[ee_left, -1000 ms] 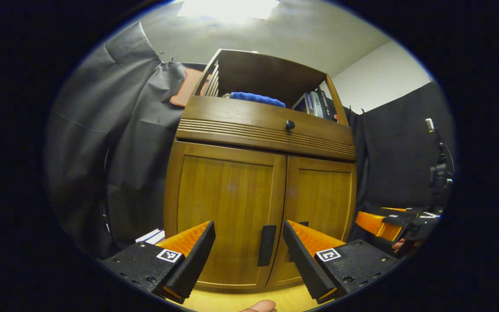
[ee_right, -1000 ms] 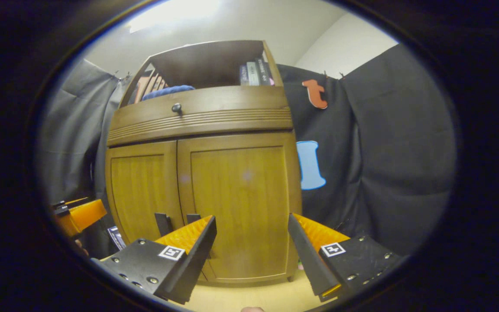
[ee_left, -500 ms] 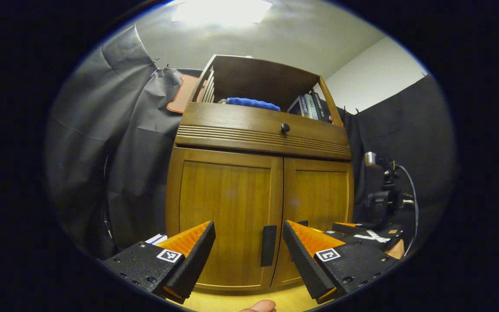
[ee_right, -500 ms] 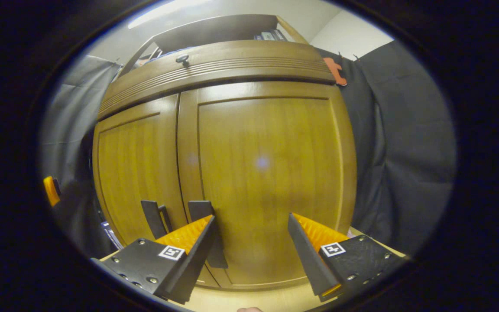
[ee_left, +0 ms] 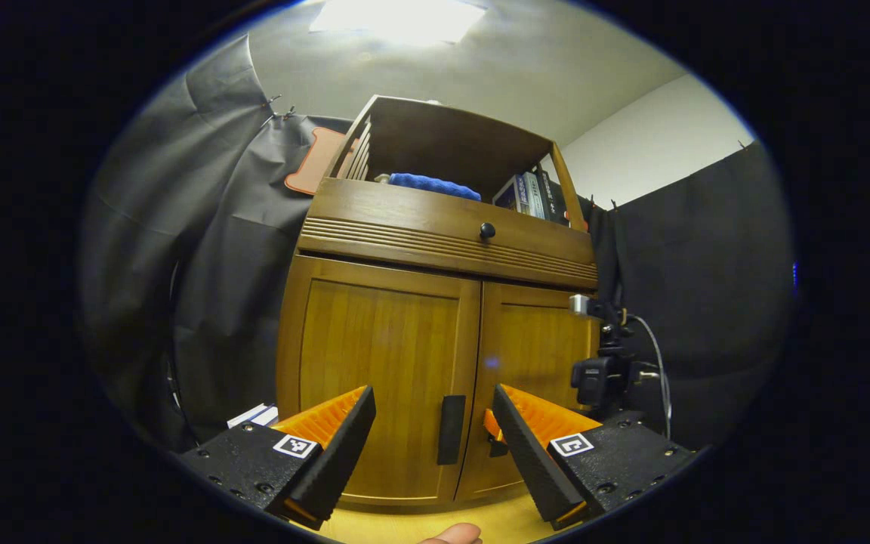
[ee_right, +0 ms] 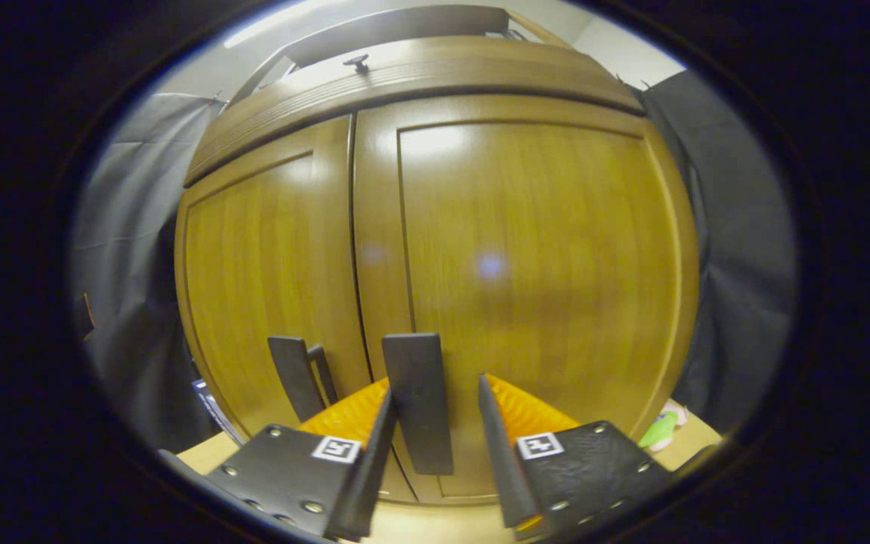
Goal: Open the right door of the double-door shoe cabinet with the right hand, and open the left door with the left hand.
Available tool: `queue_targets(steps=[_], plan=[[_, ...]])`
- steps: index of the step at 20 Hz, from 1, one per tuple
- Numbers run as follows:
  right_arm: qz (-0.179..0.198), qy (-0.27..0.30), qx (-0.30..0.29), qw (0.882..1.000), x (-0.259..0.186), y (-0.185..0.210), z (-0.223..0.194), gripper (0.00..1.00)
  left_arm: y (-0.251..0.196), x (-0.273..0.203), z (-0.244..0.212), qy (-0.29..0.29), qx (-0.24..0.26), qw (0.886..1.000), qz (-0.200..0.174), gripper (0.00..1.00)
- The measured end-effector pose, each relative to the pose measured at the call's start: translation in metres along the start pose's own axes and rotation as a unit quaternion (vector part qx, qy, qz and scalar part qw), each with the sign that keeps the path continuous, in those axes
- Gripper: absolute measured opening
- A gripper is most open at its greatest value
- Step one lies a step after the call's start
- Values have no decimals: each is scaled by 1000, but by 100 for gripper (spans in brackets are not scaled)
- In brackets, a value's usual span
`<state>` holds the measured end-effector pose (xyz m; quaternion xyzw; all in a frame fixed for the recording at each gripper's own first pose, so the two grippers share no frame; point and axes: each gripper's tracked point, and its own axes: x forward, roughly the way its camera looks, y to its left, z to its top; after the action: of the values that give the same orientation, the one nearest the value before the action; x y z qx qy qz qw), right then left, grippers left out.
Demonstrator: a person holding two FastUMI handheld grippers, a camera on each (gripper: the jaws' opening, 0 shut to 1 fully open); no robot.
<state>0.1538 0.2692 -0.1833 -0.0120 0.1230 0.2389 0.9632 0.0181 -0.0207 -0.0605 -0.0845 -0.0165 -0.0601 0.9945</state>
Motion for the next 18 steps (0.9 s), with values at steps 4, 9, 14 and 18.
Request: queue_targets(steps=[4,9,14,18], plan=[[2,-20,-49,999,-1,2,2,28,2,1,0,1,-3,1000,4,94],[23,-16,-23,999,-11,2,2,27,3,2,-1,1,-2,1000,6,96],[31,-16,-29,999,-37,-1,1,27,7,2,2,-4,2,1000,7,96],[39,-14,-29,999,-52,-4,1,27,15,6,-1,-1,2,1000,15,96]])
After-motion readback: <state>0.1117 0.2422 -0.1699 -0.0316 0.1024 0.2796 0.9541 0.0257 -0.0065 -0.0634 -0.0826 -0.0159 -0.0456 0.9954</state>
